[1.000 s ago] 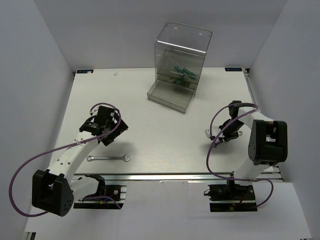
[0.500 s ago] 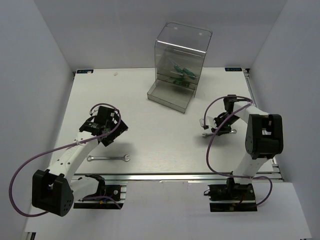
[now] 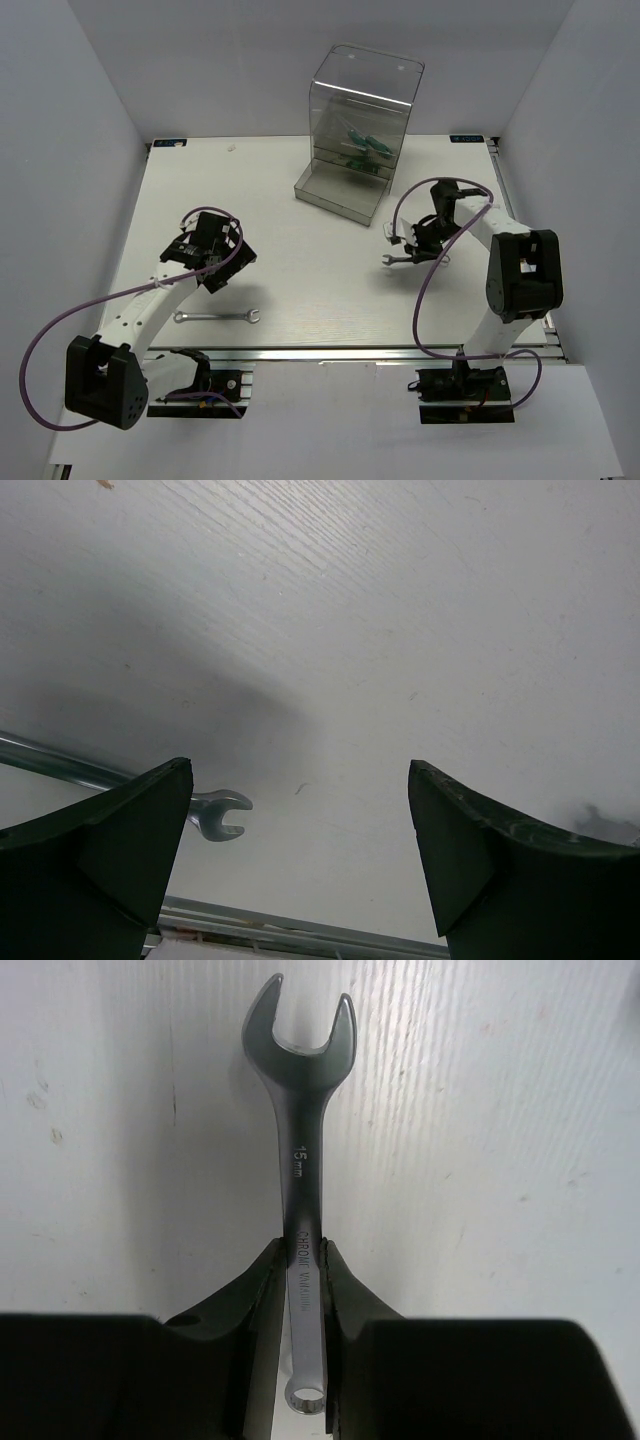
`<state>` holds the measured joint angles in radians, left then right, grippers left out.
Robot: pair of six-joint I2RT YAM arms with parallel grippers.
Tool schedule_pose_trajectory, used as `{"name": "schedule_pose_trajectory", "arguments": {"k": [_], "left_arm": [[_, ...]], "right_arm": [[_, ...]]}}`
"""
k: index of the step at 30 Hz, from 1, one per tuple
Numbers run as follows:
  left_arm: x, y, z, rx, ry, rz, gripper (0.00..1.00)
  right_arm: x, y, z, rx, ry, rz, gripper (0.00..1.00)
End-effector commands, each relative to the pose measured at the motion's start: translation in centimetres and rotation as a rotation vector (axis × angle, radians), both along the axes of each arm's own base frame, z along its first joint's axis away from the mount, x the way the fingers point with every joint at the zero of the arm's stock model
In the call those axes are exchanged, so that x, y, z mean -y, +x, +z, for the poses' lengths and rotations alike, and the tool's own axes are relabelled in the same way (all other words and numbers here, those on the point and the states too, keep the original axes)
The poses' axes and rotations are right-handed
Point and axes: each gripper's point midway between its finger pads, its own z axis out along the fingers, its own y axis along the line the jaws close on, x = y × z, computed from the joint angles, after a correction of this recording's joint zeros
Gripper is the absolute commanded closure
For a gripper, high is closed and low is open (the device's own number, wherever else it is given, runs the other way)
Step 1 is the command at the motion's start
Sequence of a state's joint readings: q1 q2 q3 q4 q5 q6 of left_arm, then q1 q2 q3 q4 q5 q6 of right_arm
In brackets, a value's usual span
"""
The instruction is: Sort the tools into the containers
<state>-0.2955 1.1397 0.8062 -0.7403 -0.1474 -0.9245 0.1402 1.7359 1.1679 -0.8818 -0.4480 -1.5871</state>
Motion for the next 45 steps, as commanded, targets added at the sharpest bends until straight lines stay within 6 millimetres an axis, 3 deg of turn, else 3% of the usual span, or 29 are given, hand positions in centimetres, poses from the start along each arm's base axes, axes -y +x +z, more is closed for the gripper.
{"name": "schedule_pose_trajectory", "arguments": {"k": [1,6,11,12,14,15,20,25,32,35,36,38,40,44,45], "left_arm": [[-0.4,0.3,0.4,0.019,0.008,0.010,0.02],[-0.5,-0.1,0.1,0.011,0.008,0.011,0.02],[-0.7,-0.6,-0.1,-0.001,0.016,0.014,0.02],[-0.8,-0.7,-0.2,-0.004,0.017,0.014,0.02],[-0.9,-1.0,-0.3,-0.012,0.022,0.016,0.02],[-1.0,-1.1,-0.3,-0.011,0.023,0.017,0.02],[-1.8,-2.3,-0.5,-0.039,0.050,0.040,0.02],[-2.6,-3.8,-0.9,-0.072,0.042,0.136,0.02],[-3.7,-5.3,-2.0,-0.118,0.030,0.323,0.02],[-3.9,-5.5,-2.7,-0.149,0.035,0.371,0.02],[-4.0,-5.6,-2.9,-0.156,0.037,0.378,0.02],[-4.1,-5.4,-3.2,-0.167,0.038,0.394,0.03],[-4.1,-5.2,-3.5,-0.183,0.044,0.404,0.03],[-4.3,-5.2,-4.3,-0.227,0.053,0.435,0.06],[-4.4,-5.5,-4.5,-0.244,0.059,0.444,0.09]], "right_arm": [[-2.2,0.5,3.1,0.018,0.069,-0.027,1.00],[-4.2,1.8,5.2,0.019,0.100,-0.086,1.00],[-7.8,3.4,8.1,-0.004,0.137,-0.167,1.00],[-8.8,4.8,10.0,0.038,0.154,-0.183,1.00],[-10.9,5.9,10.8,0.014,0.167,-0.250,1.00],[-12.1,7.6,13.1,0.068,0.201,-0.271,1.00],[-17.2,13.1,14.1,0.108,0.245,-0.429,1.00],[-20.7,17.8,11.1,0.156,0.221,-0.505,1.00],[-20.6,20.2,7.1,0.228,0.161,-0.535,1.00],[-20.4,21.2,6.7,0.261,0.159,-0.547,0.83],[-20.4,21.3,6.6,0.264,0.158,-0.549,0.69],[-20.4,21.3,6.8,0.264,0.161,-0.549,0.56],[-20.5,20.9,7.9,0.264,0.182,-0.543,0.43],[-20.2,19.9,11.4,0.278,0.264,-0.549,0.41],[-20.0,19.4,13.8,0.296,0.306,-0.545,0.42]]}}
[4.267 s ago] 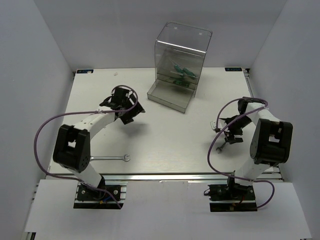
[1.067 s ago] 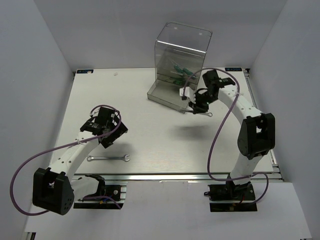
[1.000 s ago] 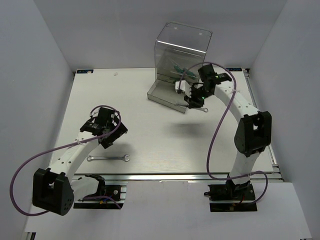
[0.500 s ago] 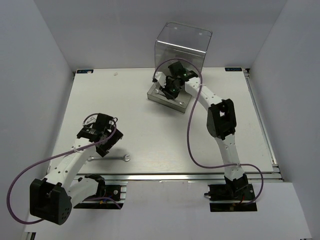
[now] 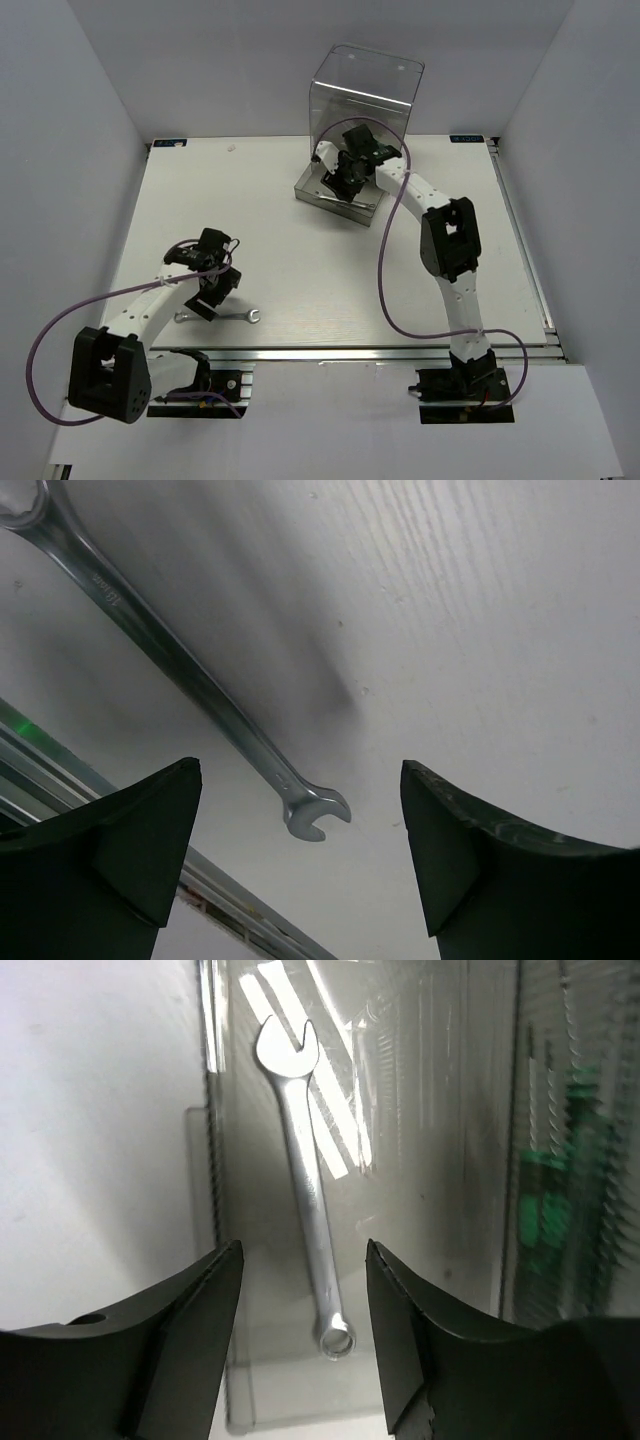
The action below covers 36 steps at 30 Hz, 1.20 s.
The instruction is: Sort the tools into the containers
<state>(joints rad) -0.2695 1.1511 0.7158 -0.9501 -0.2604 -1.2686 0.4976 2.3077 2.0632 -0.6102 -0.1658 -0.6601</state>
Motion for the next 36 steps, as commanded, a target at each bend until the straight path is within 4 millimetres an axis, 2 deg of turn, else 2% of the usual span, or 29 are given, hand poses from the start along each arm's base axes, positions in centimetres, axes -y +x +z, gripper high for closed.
{"name": "schedule_pose_trajectory", "arguments": {"k": [1,2,3,4,5,6,7,8,9,10,11,12,19,23,25,29,34,36], "left_arm": [[-0.9,-0.1,-0.2,-0.030,0.023,0.078,0.11],[-1.1,-0.2,-0.2,-0.041,0.034,0.092,0.13],[-1.3,-0.6,-0.3,-0.061,0.040,0.102,0.15],[-1.4,-0.7,-0.4,-0.071,0.043,0.112,0.20],[-1.4,-0.7,-0.4,-0.076,0.044,0.121,0.23],[-1.6,-1.1,-0.5,-0.091,0.045,0.137,0.26],[-1.6,-1.3,-0.6,-0.092,0.037,0.158,0.32],[-1.6,-1.4,-0.9,-0.096,0.028,0.167,0.34],[-1.2,-1.2,-1.1,-0.086,-0.002,0.179,0.36],[-1.1,-1.1,-1.3,-0.076,-0.019,0.187,0.38],[-1.1,-1.7,-1.9,-0.082,-0.029,0.191,0.38],[-0.9,-1.2,-2.0,-0.057,-0.044,0.196,0.39],[-1.5,-1.7,-3.6,-0.067,-0.037,0.214,0.36],[-2.1,-1.3,-4.5,-0.044,-0.017,0.218,0.35],[-2.5,-1.0,-5.0,-0.027,-0.023,0.239,0.39],[-2.8,-2.3,-6.5,-0.085,-0.030,0.261,0.43],[-3.0,-3.6,-7.9,-0.130,-0.044,0.289,0.62],[-2.9,-3.8,-8.1,-0.150,-0.052,0.291,0.63]], "right_arm": [[-0.1,-0.4,9.3,0.148,0.150,0.004,0.42],[0.1,-0.8,10.1,0.152,0.175,-0.008,0.42],[0.6,-0.8,14.0,0.236,0.249,-0.008,0.40],[1.3,-1.8,12.0,0.202,0.255,-0.024,0.39],[1.7,-2.3,12.5,0.189,0.315,-0.083,0.34],[2.6,-1.9,15.9,0.279,0.402,-0.130,0.24],[3.4,-2.9,13.7,0.226,0.414,-0.169,0.28],[3.6,-3.4,14.1,0.216,0.443,-0.162,0.38],[3.7,-4.2,15.0,0.191,0.488,-0.144,0.59],[3.9,-4.7,15.1,0.170,0.506,-0.141,0.68],[4.0,-5.2,14.7,0.144,0.516,-0.139,0.72],[4.1,-5.9,15.1,0.126,0.539,-0.124,0.74],[4.4,-7.6,14.3,0.071,0.550,-0.082,0.74],[4.0,-8.8,14.1,0.020,0.572,-0.048,0.74],[4.0,-9.4,14.2,0.002,0.581,-0.042,0.74],[4.2,-10.0,14.2,-0.004,0.580,-0.043,0.75],[4.7,-10.5,14.1,-0.014,0.576,-0.053,0.76],[4.8,-10.7,14.2,-0.020,0.580,-0.053,0.76]]}}
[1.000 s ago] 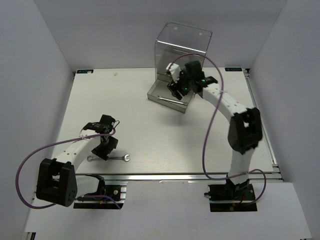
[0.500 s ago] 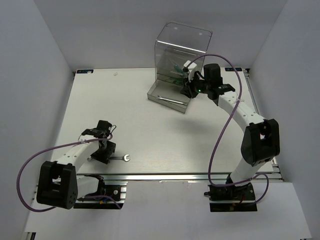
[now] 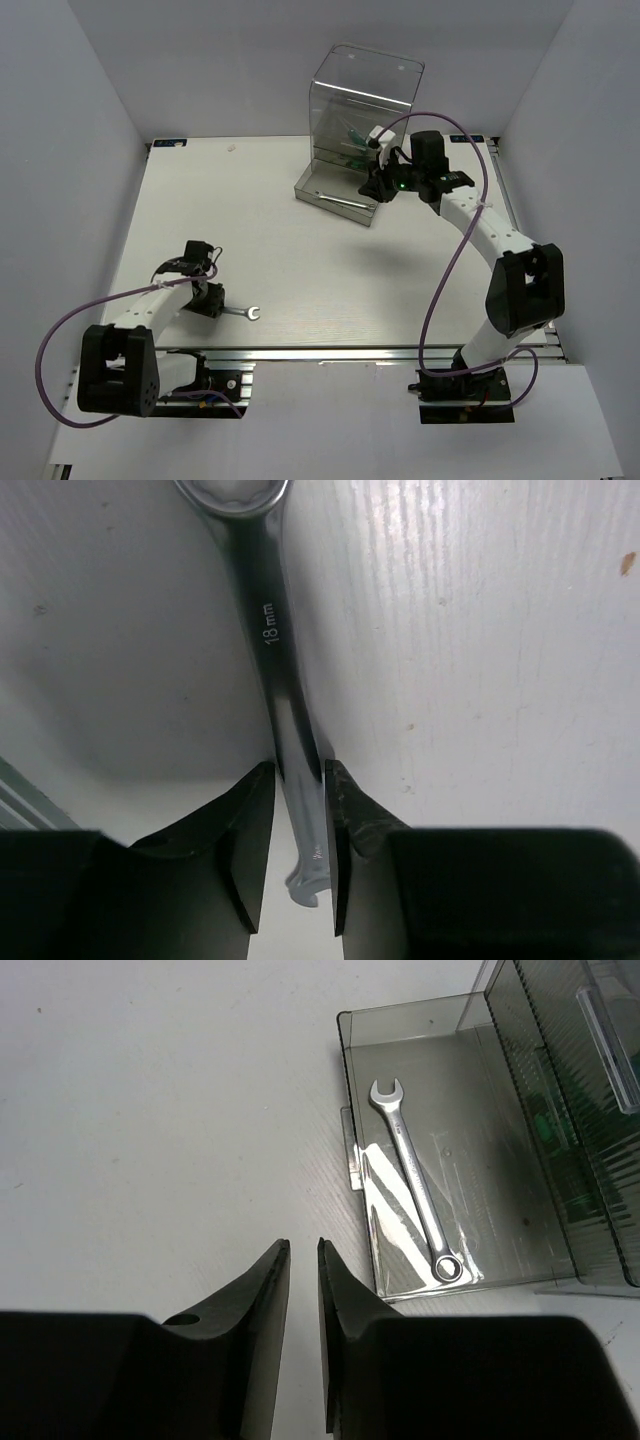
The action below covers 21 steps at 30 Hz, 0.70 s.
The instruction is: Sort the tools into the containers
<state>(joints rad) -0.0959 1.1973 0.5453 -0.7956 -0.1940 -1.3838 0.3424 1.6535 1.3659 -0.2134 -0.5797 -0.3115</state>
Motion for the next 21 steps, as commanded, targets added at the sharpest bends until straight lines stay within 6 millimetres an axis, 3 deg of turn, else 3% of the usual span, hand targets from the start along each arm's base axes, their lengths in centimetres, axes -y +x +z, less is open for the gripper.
{"name": "schedule_pose_trajectory", "arguments": {"k": [1,5,12,14,18,21], "left_arm": [[-0.5,-2.8,-3.2,-0.116,0.011,0.013,0.63],[-0.5,-3.7,-3.6,-0.203,0.014,-0.001,0.52],[-0.1,-4.3,-4.2,-0.265,-0.001,-0.035,0.48],[-0.2,-4.4,-4.2,-0.282,0.005,-0.038,0.49],[-0.6,-4.3,-4.2,-0.308,0.025,-0.052,0.64],[-0.7,-4.2,-4.4,-0.313,0.030,-0.057,0.70]], "right_arm": [[0.4,-1.0,1.8,0.009,0.033,0.005,0.77],[0.5,-1.4,1.8,0.001,0.038,0.007,0.78],[0.5,-1.8,1.9,-0.005,0.045,0.013,0.79],[0.6,-1.9,2.1,-0.004,0.048,0.014,0.80],[0.7,-2.1,2.4,-0.002,0.057,0.015,0.81],[0.8,-2.3,2.7,-0.004,0.064,0.017,0.82]]}}
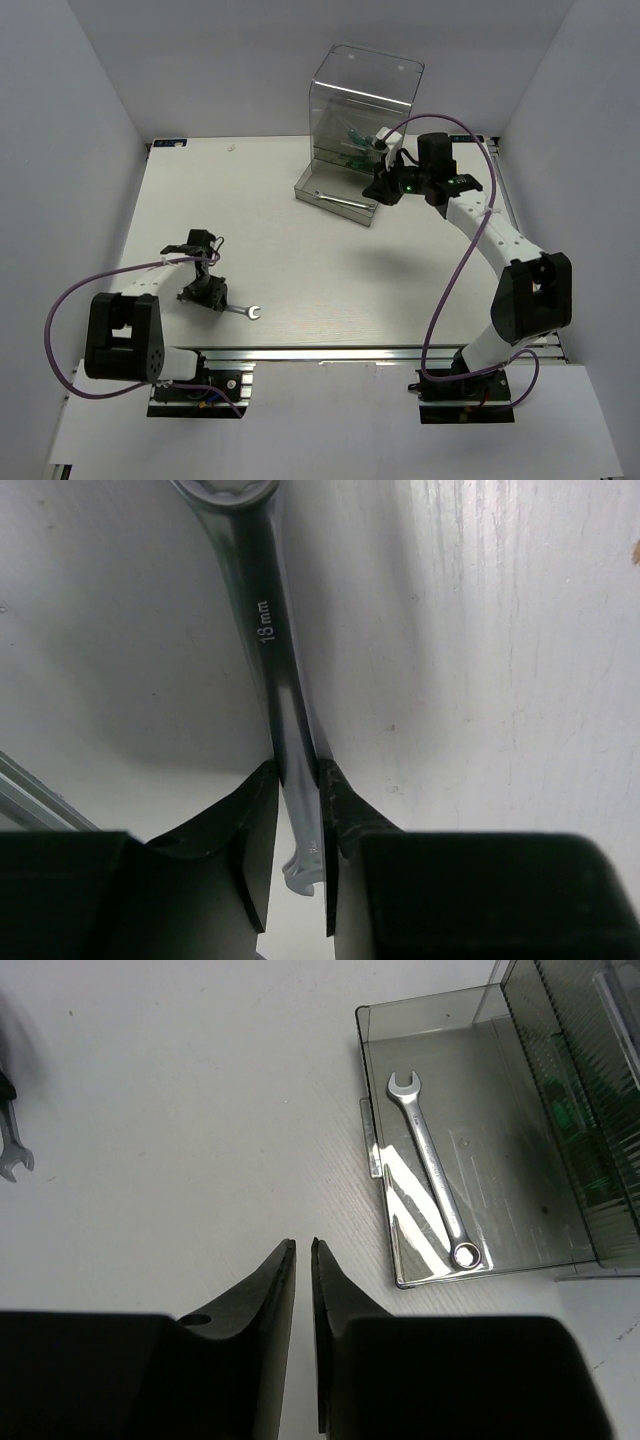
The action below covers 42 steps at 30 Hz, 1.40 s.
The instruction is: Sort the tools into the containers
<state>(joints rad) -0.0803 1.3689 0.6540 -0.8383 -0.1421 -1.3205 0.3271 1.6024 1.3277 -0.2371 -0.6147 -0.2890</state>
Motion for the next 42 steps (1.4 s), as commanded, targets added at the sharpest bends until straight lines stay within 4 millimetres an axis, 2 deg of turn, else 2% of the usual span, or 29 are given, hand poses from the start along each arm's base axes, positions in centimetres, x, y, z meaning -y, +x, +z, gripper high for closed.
{"name": "schedule_pose_trajectory", "arguments": {"k": [1,6,7,8,13,17,23,30,33,36,37,39,40,41,42], "left_arm": [[-1.4,-4.8,-4.1,-0.198,0.073,-0.014,0.72],[-1.4,-4.5,-4.1,-0.208,0.073,-0.038,0.90],[-1.2,-4.1,-4.0,-0.197,0.066,-0.045,0.98],[-1.1,-3.9,-3.9,-0.193,0.056,-0.065,1.00],[-0.5,-0.2,-1.5,-0.053,0.030,-0.171,1.00],[0.5,3.6,1.9,0.117,0.001,-0.263,1.00],[1.3,5.2,3.5,0.157,-0.021,-0.301,1.00],[3.1,8.0,5.3,0.208,-0.028,-0.370,1.00],[4.5,9.2,5.8,0.222,-0.046,-0.409,1.00],[6.8,11.3,6.9,0.259,-0.076,-0.457,1.00],[8.0,12.7,8.3,0.300,-0.089,-0.480,1.00],[10.1,13.9,8.5,0.310,-0.121,-0.520,1.00],[10.9,14.6,9.0,0.326,-0.127,-0.531,1.00],[12.6,16.1,10.0,0.359,-0.170,-0.547,1.00],[13.7,16.7,10.4,0.374,-0.188,-0.562,1.00]], "right_arm": [[0.2,-0.7,2.4,0.032,0.043,0.012,0.83],[0.3,-0.9,2.7,0.028,0.051,0.011,0.86],[0.2,-1.0,2.7,0.028,0.054,0.013,0.86],[0.2,-1.1,2.8,0.029,0.054,0.013,0.86],[0.4,-1.2,3.0,0.030,0.055,0.013,0.87],[0.2,-1.3,3.0,0.029,0.060,0.020,0.88],[0.1,-1.2,3.1,0.025,0.064,0.021,0.89],[0.3,-1.2,2.7,0.023,0.056,0.014,0.89],[0.5,-1.2,2.6,0.023,0.049,0.008,0.90],[0.7,-1.2,2.6,0.031,0.041,-0.002,0.91],[0.8,-1.1,2.6,0.031,0.039,-0.006,0.93],[1.1,-1.0,2.6,0.033,0.036,-0.019,0.98],[1.2,-1.0,2.6,0.034,0.035,-0.024,0.99],[1.4,-1.0,2.5,0.030,0.034,-0.030,1.00],[1.6,-1.0,2.5,0.031,0.033,-0.038,1.00]]}}
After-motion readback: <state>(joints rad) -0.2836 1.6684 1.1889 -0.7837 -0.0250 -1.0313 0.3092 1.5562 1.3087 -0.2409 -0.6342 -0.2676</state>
